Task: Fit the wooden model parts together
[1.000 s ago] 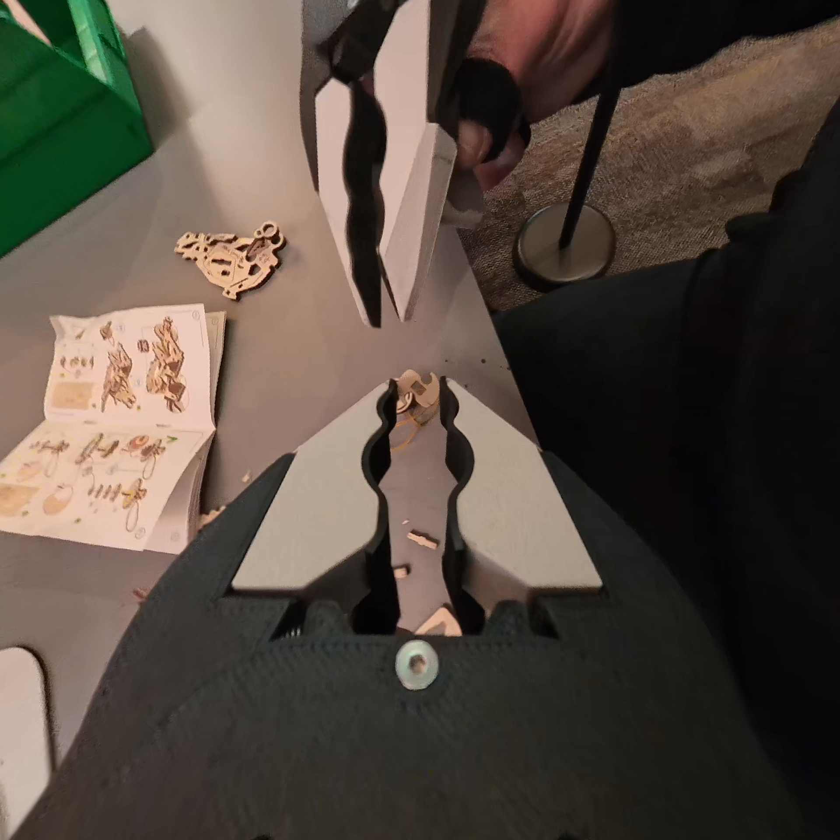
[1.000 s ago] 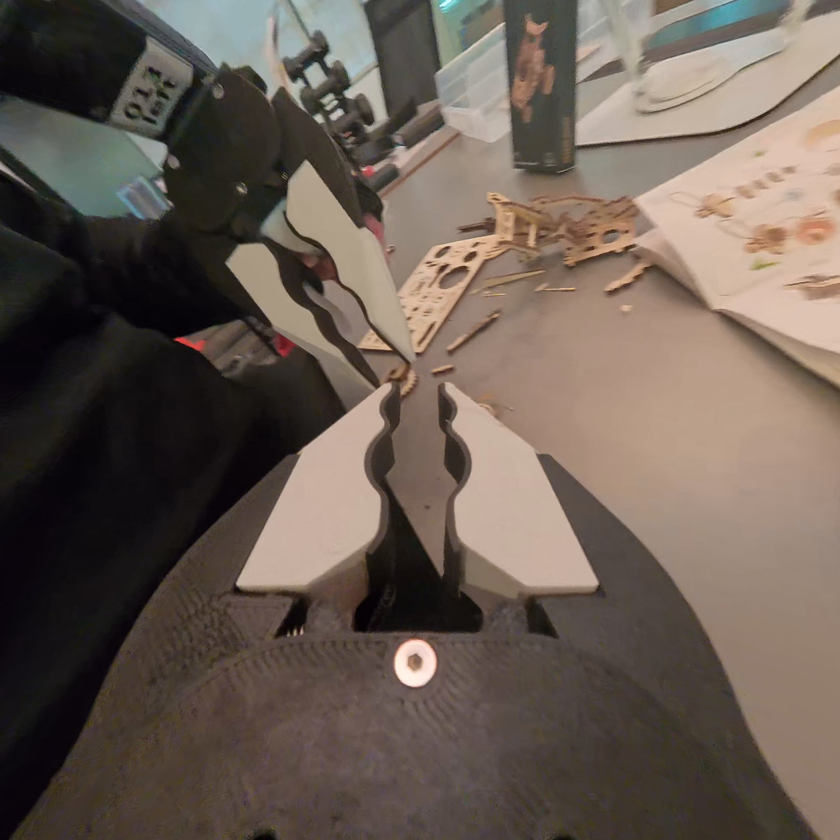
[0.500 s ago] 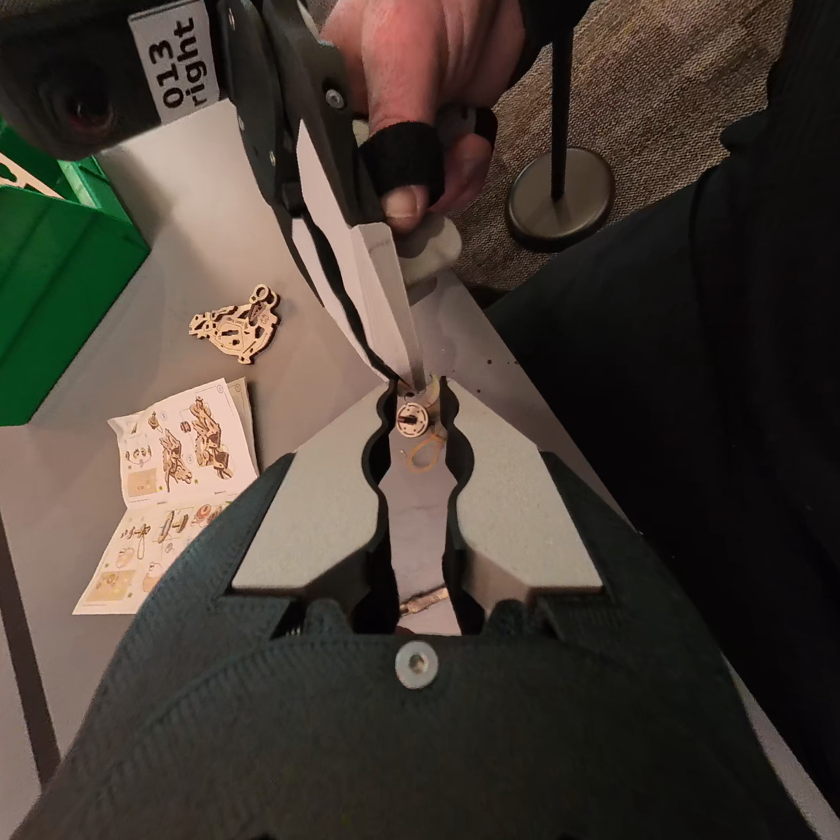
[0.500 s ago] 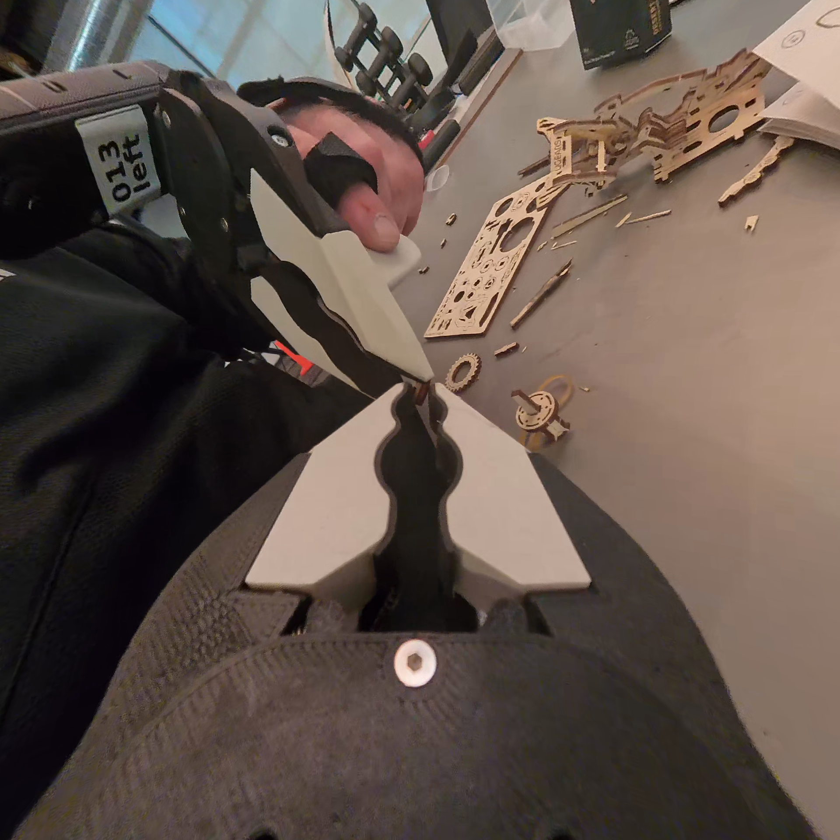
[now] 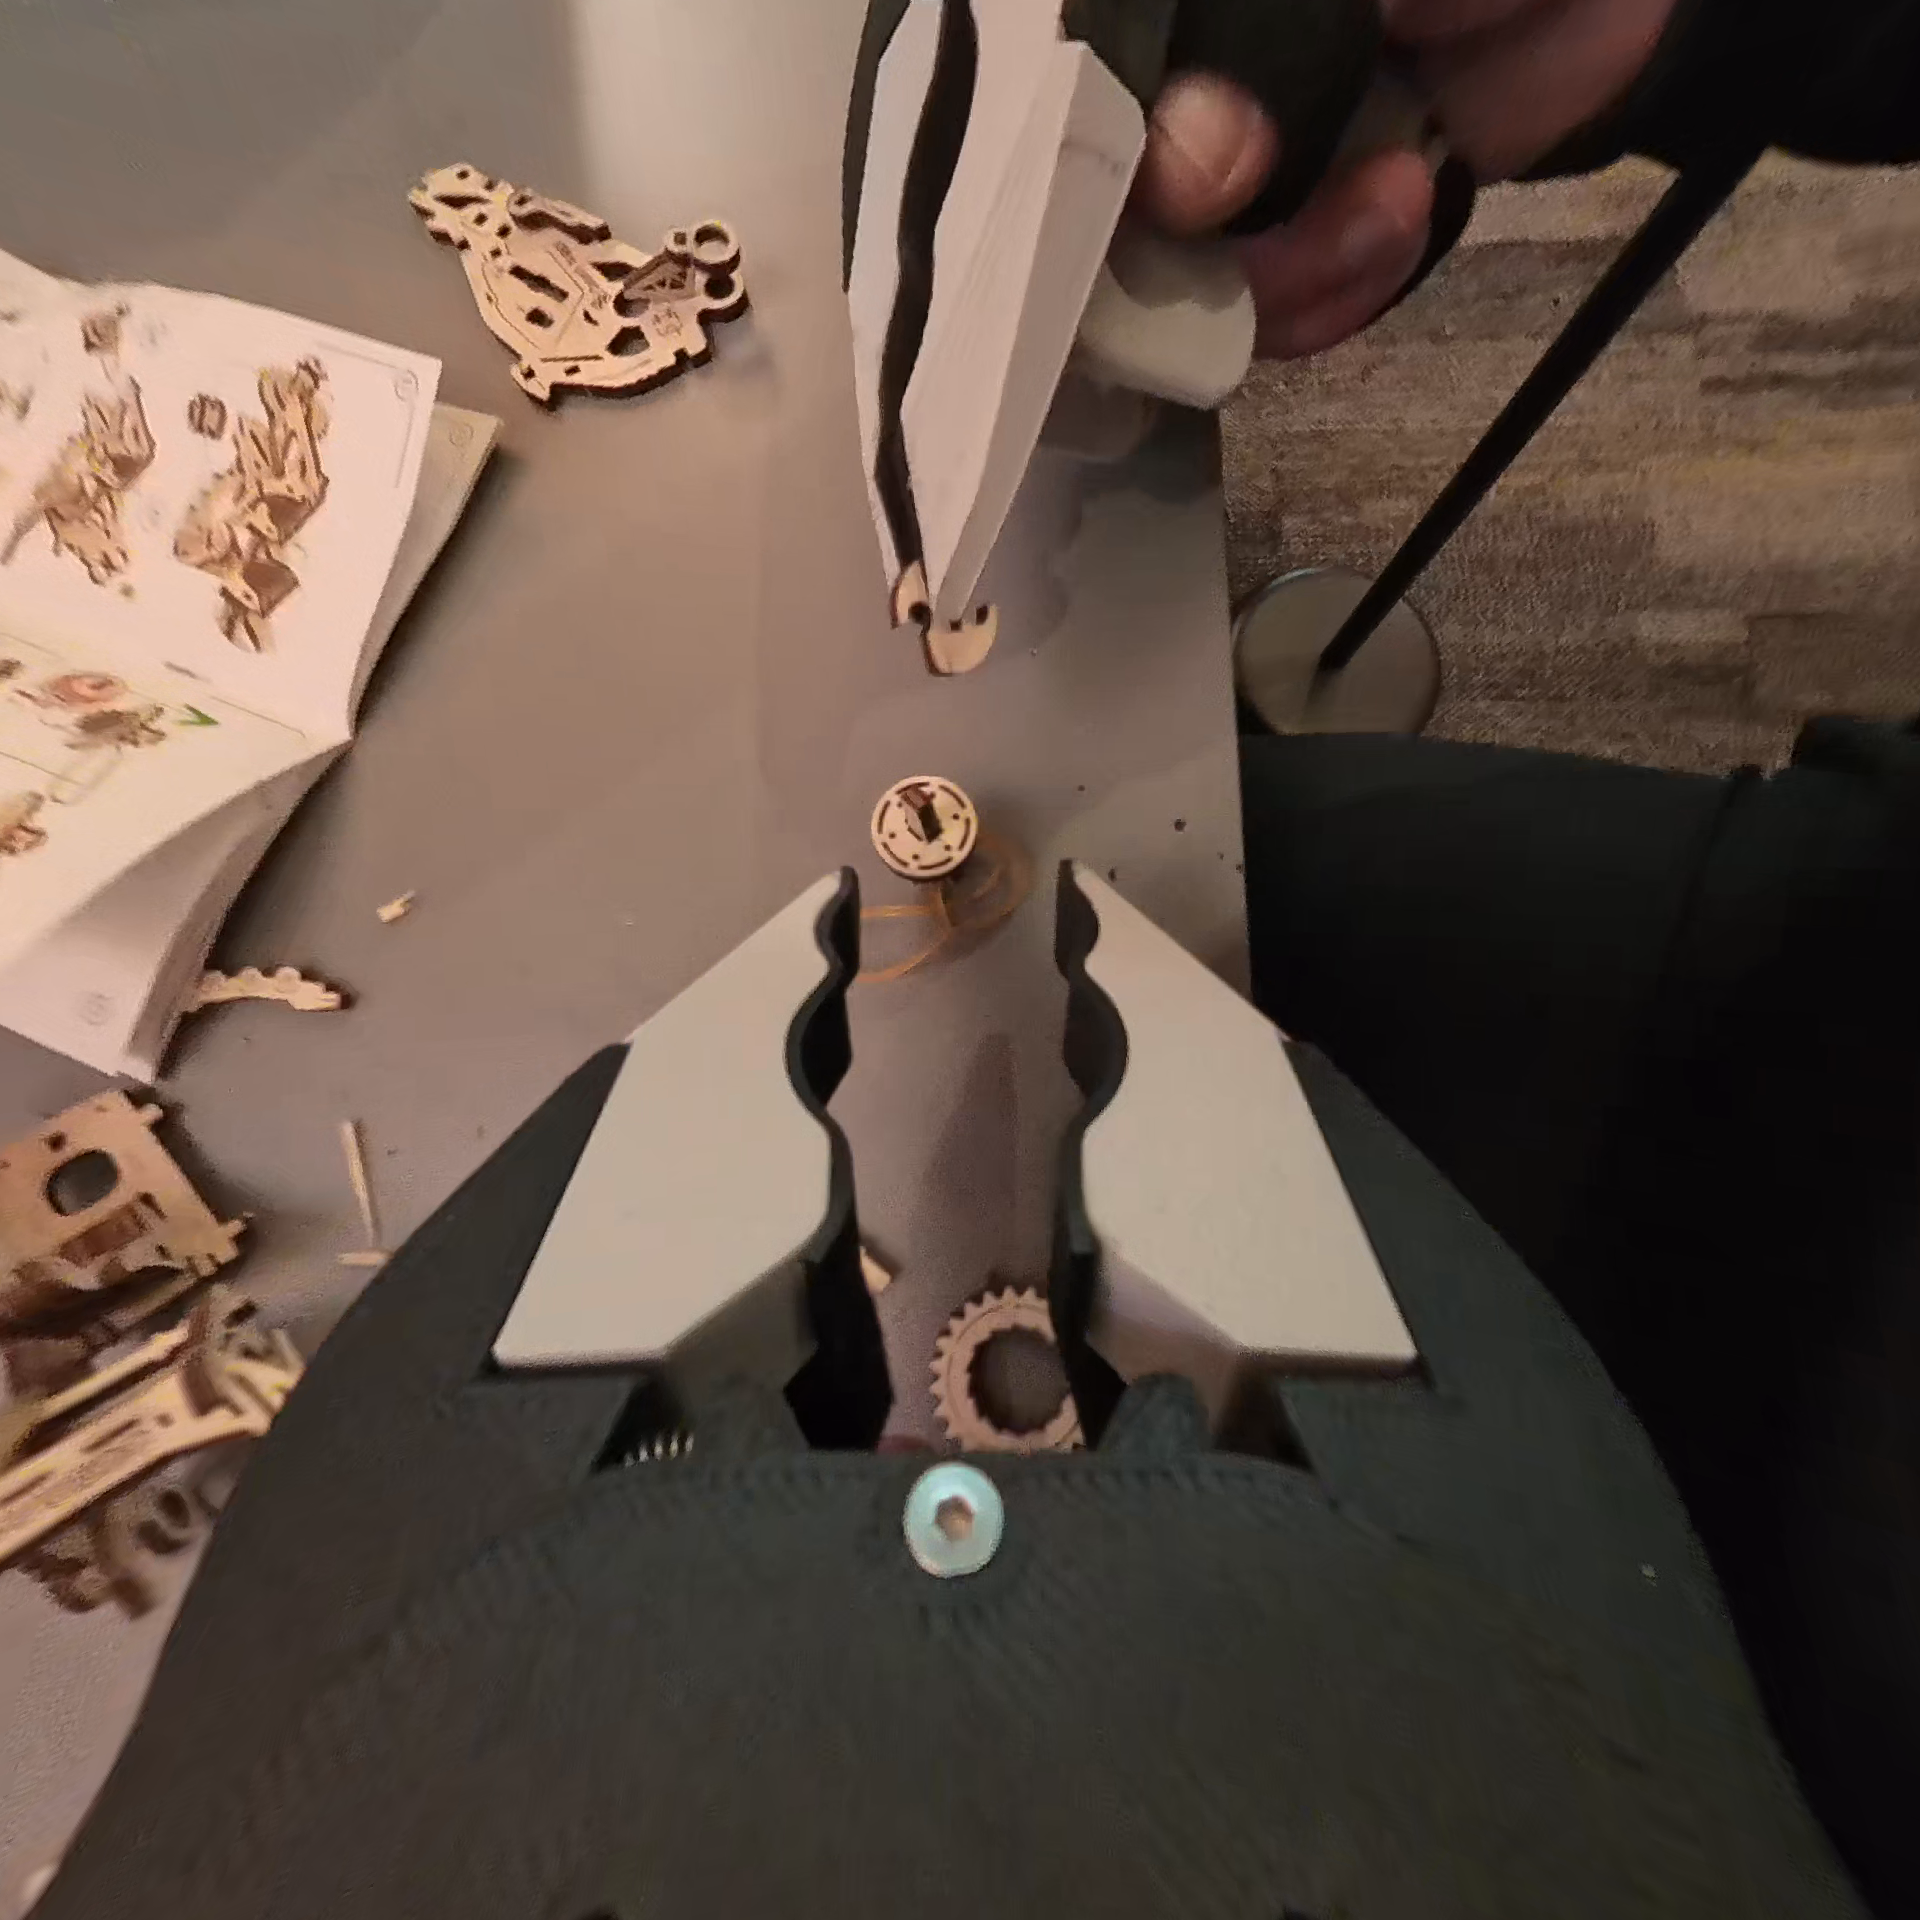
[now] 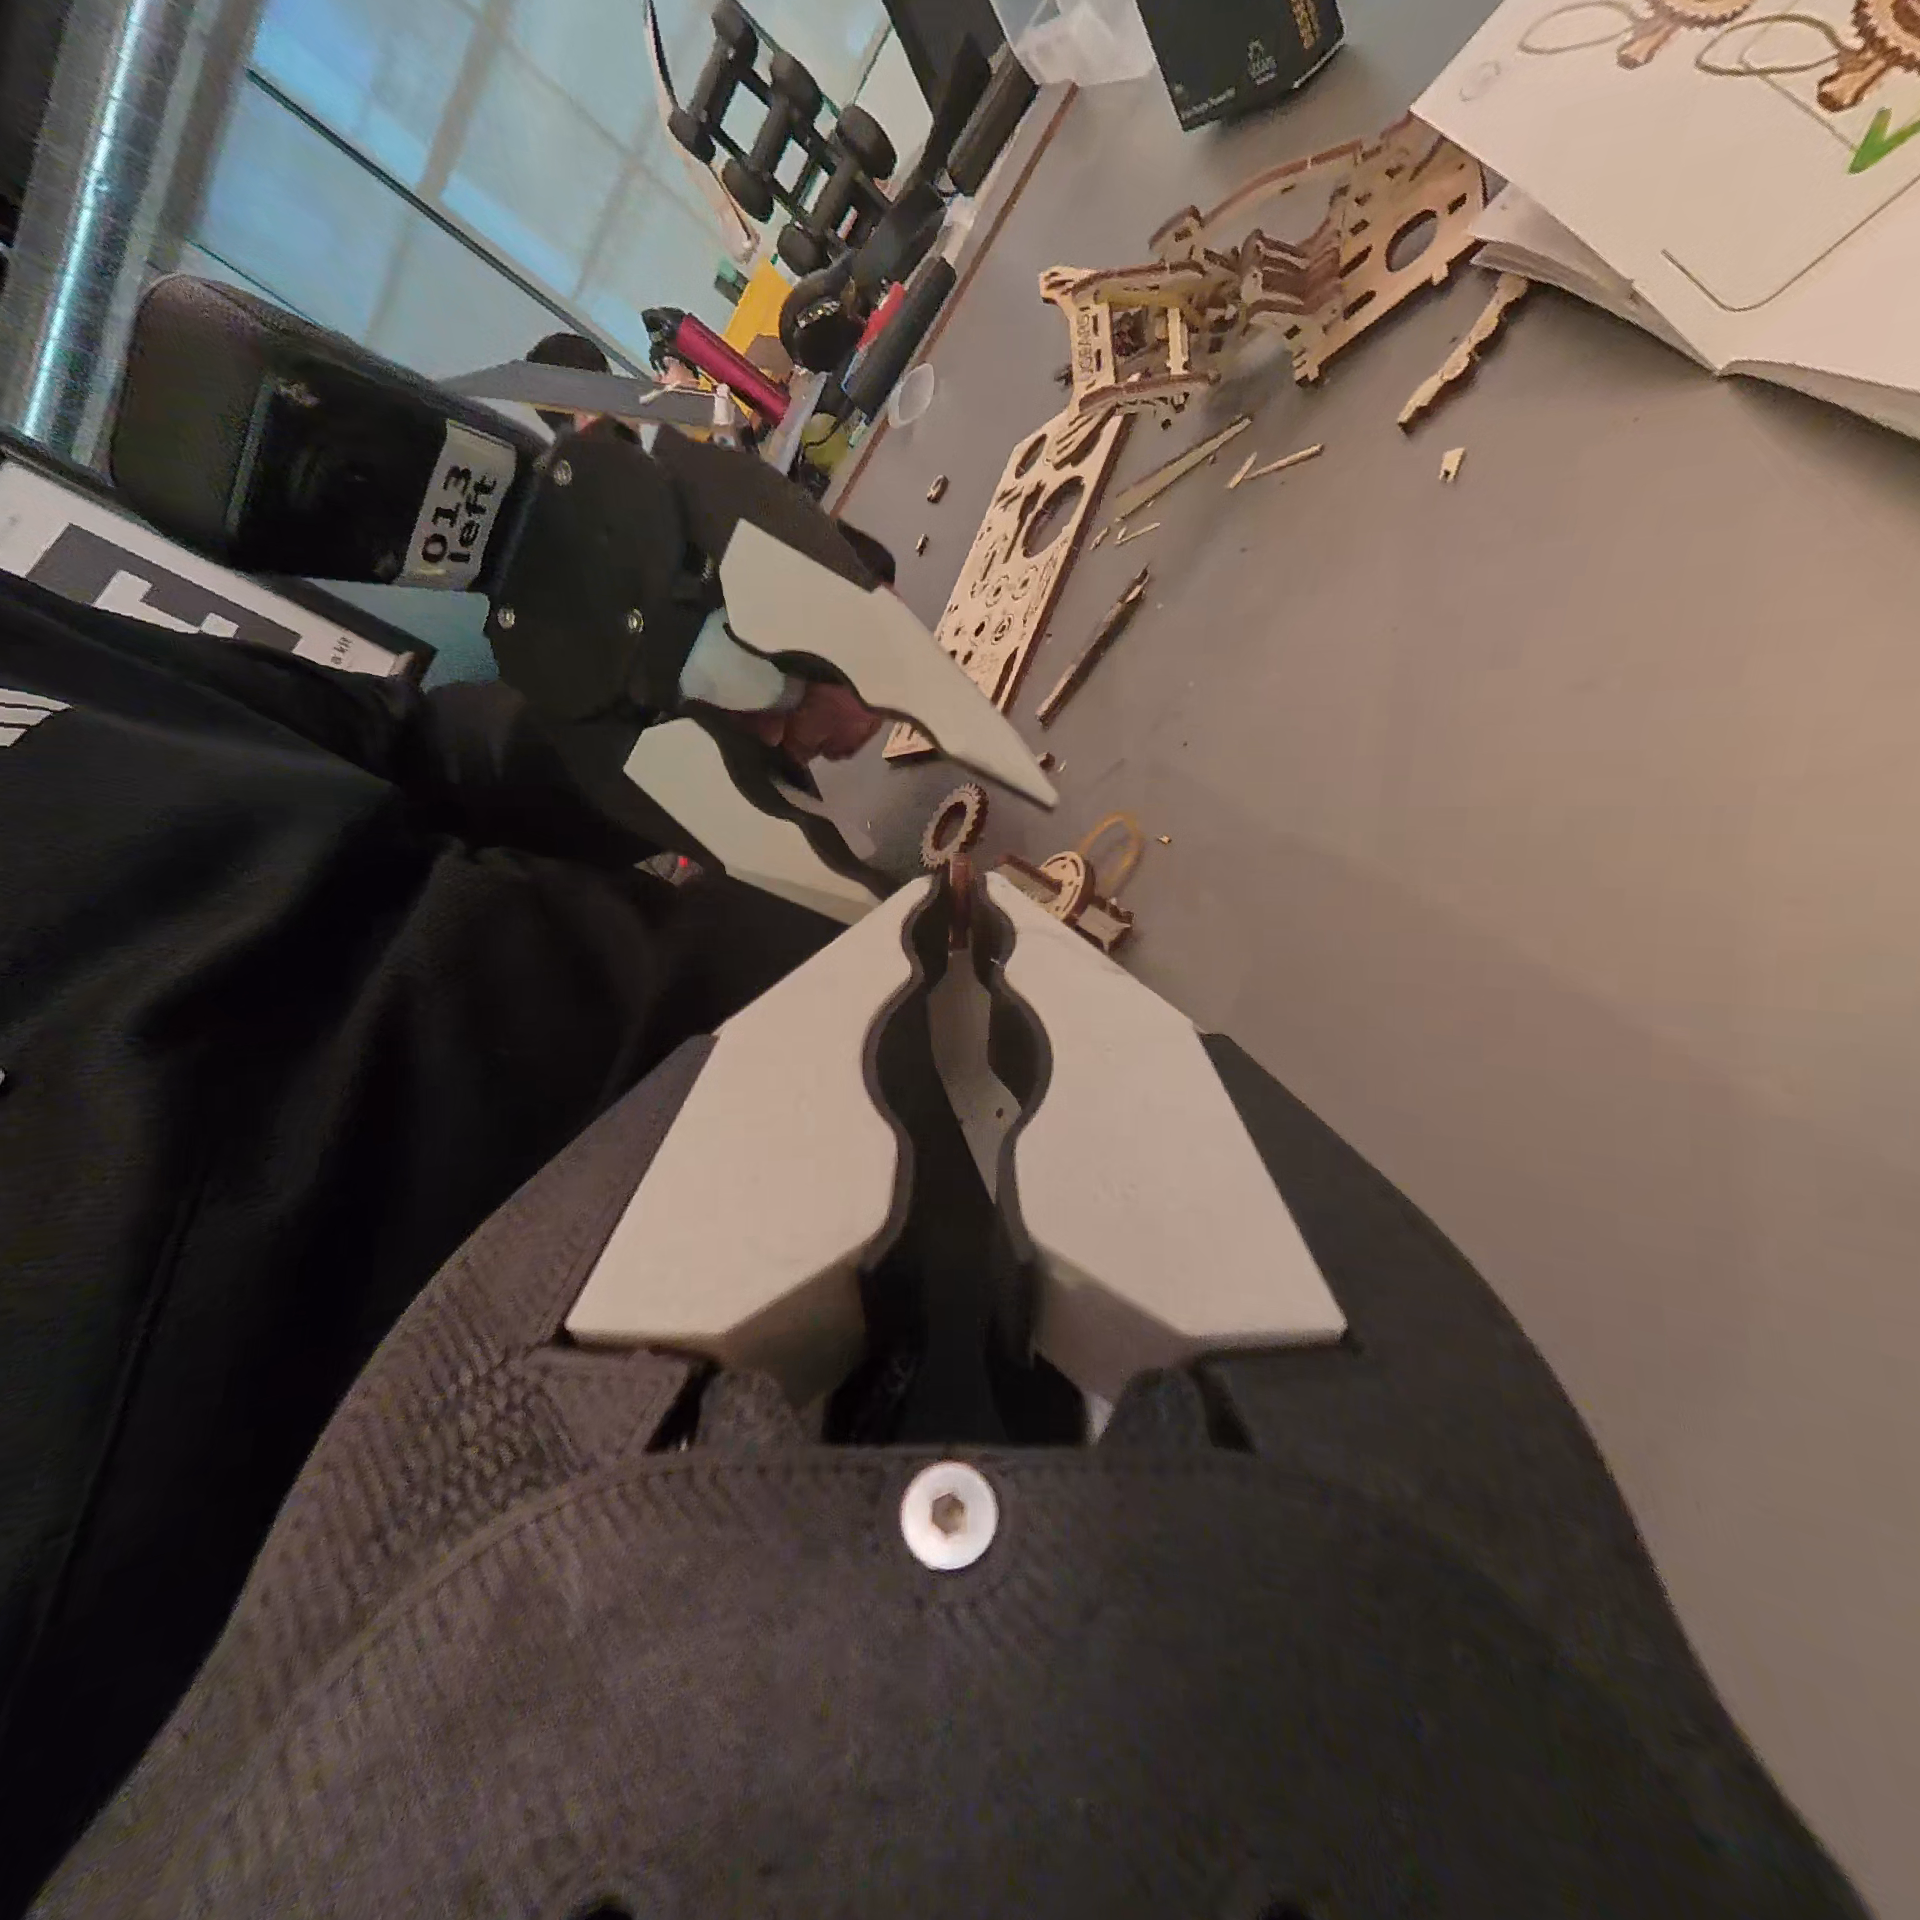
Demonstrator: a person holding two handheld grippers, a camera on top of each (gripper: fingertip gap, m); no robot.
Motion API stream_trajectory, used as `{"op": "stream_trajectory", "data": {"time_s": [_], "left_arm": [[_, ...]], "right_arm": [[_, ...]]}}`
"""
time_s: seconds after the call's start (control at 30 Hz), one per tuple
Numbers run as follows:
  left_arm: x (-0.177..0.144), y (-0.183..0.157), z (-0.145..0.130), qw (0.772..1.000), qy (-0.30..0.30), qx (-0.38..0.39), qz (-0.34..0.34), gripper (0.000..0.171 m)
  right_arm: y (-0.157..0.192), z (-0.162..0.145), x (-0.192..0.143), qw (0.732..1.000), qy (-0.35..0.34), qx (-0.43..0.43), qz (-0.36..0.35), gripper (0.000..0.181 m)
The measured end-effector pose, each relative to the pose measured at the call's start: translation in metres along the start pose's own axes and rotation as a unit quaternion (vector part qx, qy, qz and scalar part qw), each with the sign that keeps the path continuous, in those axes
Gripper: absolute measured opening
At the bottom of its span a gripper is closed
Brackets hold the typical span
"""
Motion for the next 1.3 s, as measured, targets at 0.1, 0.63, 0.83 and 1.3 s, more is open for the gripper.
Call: {"op": "stream_trajectory", "data": {"time_s": [0.1, 0.63, 0.83, 1.3], "left_arm": [[0.007, -0.001, 0.003, 0.999, -0.027, -0.024, 0.035, 0.024], [0.012, -0.004, 0.017, 0.997, -0.056, 0.034, -0.03, 0.002], [0.01, 0.002, 0.017, 0.986, -0.029, 0.136, -0.092, 0.002], [0.008, 0.005, 0.009, 0.99, -0.057, 0.1, -0.08, 0.028]], "right_arm": [[-0.003, -0.002, 0.003, 1.0, 0.0, 0.01, 0.0, 0.001], [-0.005, -0.001, -0.003, 1.0, -0.027, 0.014, 0.005, 0.0], [-0.005, -0.003, -0.007, 0.999, -0.035, 0.013, 0.007, 0.0], [-0.003, -0.003, -0.008, 0.999, -0.046, 0.014, 0.011, 0.001]]}}
Point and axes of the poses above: each gripper's, where its closed fingertips meet, x out along the fingers, z out of its top, y = z × x across the jaws, the point moved 8 cm from there along -x, back along the fingers
